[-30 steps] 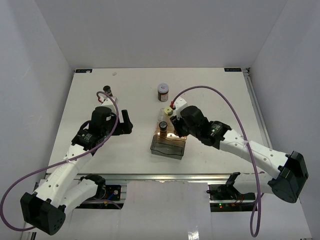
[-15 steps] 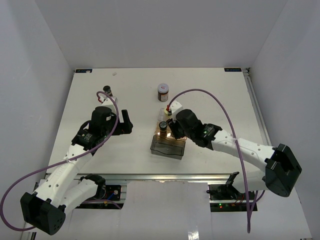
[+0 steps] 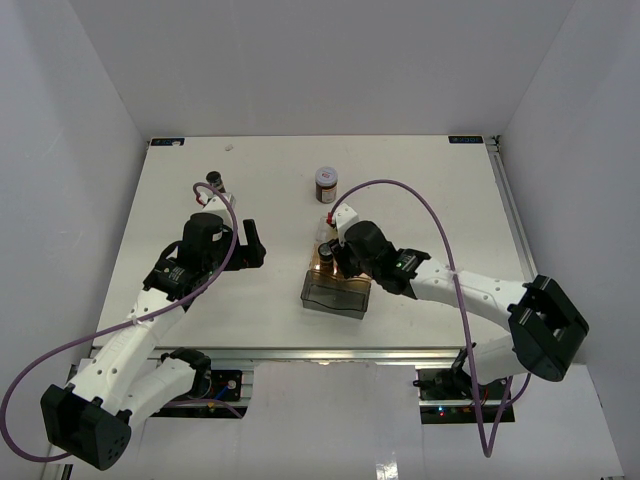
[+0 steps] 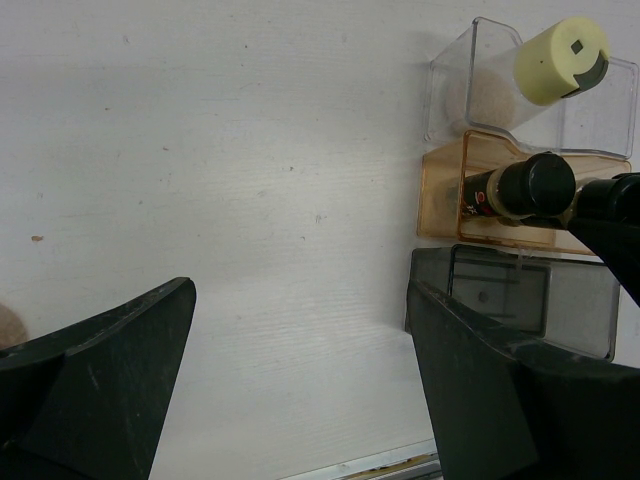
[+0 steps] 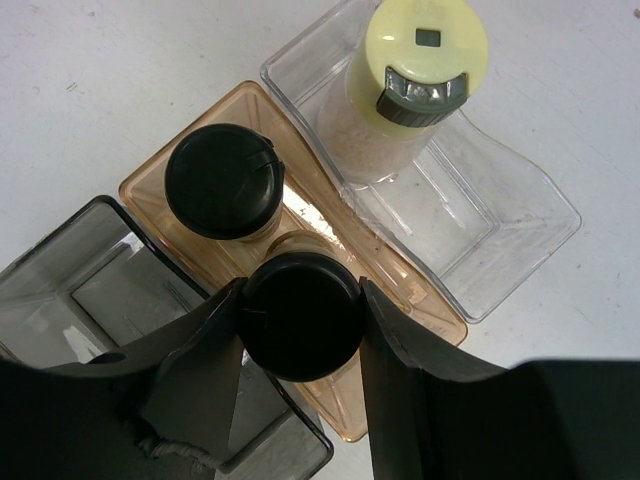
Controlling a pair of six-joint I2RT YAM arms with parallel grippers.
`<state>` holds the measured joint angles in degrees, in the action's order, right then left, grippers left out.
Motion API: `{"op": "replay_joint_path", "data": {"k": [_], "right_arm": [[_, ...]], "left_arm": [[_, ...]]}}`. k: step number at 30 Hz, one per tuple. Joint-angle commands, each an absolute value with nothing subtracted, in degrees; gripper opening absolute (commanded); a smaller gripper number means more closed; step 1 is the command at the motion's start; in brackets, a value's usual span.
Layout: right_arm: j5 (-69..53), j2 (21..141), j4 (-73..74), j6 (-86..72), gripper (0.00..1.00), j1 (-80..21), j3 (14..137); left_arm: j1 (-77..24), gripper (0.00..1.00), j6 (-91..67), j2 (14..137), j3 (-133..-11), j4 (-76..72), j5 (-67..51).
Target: Organize the condiment bottles
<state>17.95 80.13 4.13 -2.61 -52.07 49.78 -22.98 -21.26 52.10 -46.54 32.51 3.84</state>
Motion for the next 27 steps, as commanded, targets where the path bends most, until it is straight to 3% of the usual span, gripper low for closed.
{"op": "replay_joint_path", "data": {"k": [1, 10, 17, 27], "right_arm": [[18.98, 81.18, -1.14, -2.66, 0.09, -51.64, 49.92], [19.66, 82.12, -0.91, -3.69, 0.21, -51.59, 49.39], [20.16, 83.59, -0.09, -4.16, 0.49, -51.47, 49.98], [20.66, 83.27, 0.9, -4.52, 0.71, -51.02, 50.45]], "left_arm": [[-22.68, 0.98, -21.09, 51.64, -46.49, 31.77, 4.04], [-22.73, 0.98, -21.12, 51.33, -46.41, 31.82, 4.04], [-22.76, 0.98, -21.27, 51.33, -46.49, 31.9, 4.1], [-22.76, 0.98, -21.49, 51.6, -47.07, 32.13, 4.13]]}}
